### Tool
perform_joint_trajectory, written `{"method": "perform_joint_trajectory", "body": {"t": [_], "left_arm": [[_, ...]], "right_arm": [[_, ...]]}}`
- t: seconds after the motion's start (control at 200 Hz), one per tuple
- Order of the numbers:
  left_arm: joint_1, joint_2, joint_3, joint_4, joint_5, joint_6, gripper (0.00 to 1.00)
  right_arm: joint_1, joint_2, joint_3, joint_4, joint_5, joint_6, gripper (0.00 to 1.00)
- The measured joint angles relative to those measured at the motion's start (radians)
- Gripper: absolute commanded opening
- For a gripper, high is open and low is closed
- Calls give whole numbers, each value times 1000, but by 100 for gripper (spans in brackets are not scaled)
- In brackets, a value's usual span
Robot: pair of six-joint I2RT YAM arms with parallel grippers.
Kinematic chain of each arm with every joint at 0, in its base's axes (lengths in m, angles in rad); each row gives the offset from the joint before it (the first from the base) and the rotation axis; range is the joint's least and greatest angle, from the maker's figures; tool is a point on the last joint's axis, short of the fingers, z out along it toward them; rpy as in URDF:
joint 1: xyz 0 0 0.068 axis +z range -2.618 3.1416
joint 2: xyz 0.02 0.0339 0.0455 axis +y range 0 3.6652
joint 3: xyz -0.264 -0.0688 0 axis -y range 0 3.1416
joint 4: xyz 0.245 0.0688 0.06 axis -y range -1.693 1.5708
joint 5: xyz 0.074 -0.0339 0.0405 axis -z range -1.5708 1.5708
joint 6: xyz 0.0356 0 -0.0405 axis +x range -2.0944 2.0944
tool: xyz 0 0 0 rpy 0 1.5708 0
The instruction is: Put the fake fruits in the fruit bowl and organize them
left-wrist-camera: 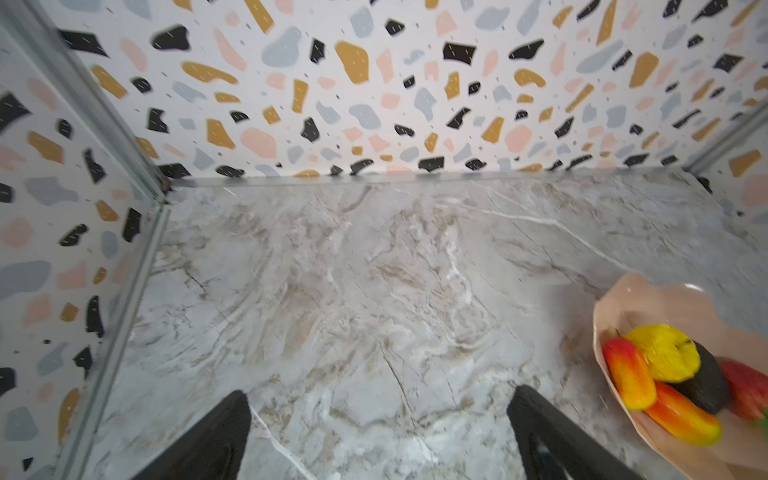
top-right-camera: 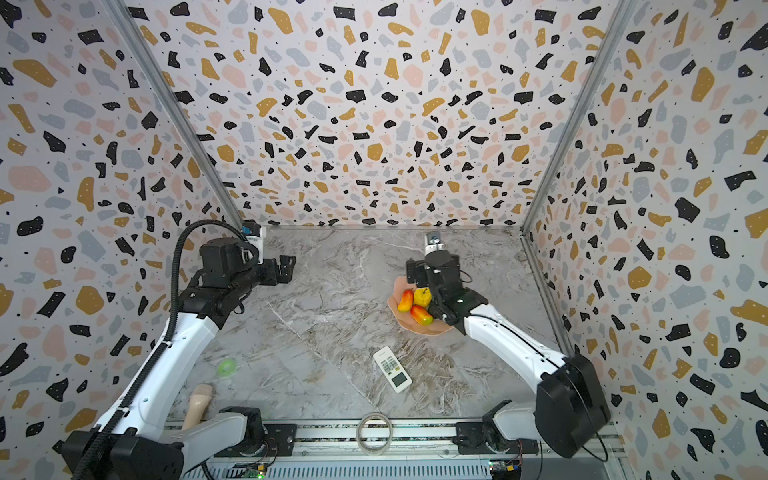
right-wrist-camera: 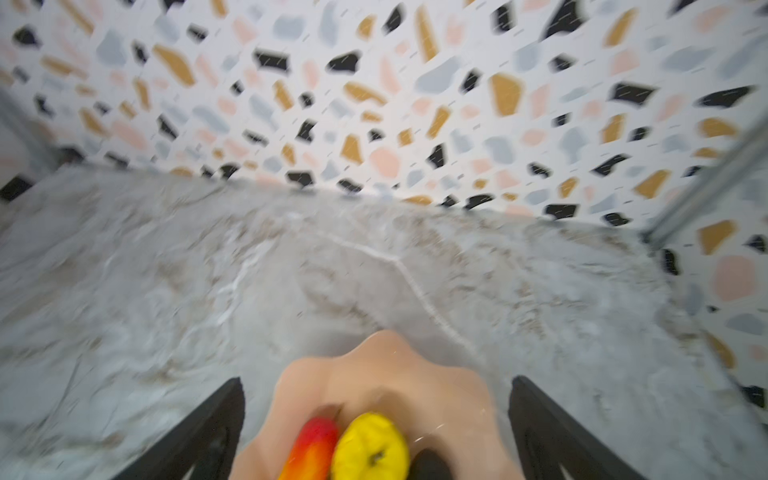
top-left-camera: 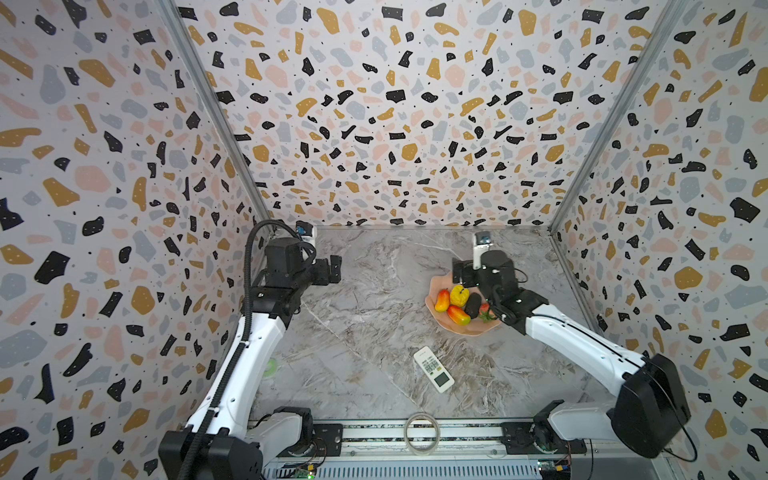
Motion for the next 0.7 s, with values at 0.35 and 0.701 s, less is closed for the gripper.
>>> {"method": "perform_joint_trajectory", "body": {"t": [0.35, 0.701], "left_arm": [[-8, -106, -386, 480, -307, -98, 100], [-8, 107, -575, 842, -448, -45, 100]], "right_arm": [[-457, -1, -237, 166, -37, 14, 99], [-483, 100, -444, 414, -137, -40, 99]]}}
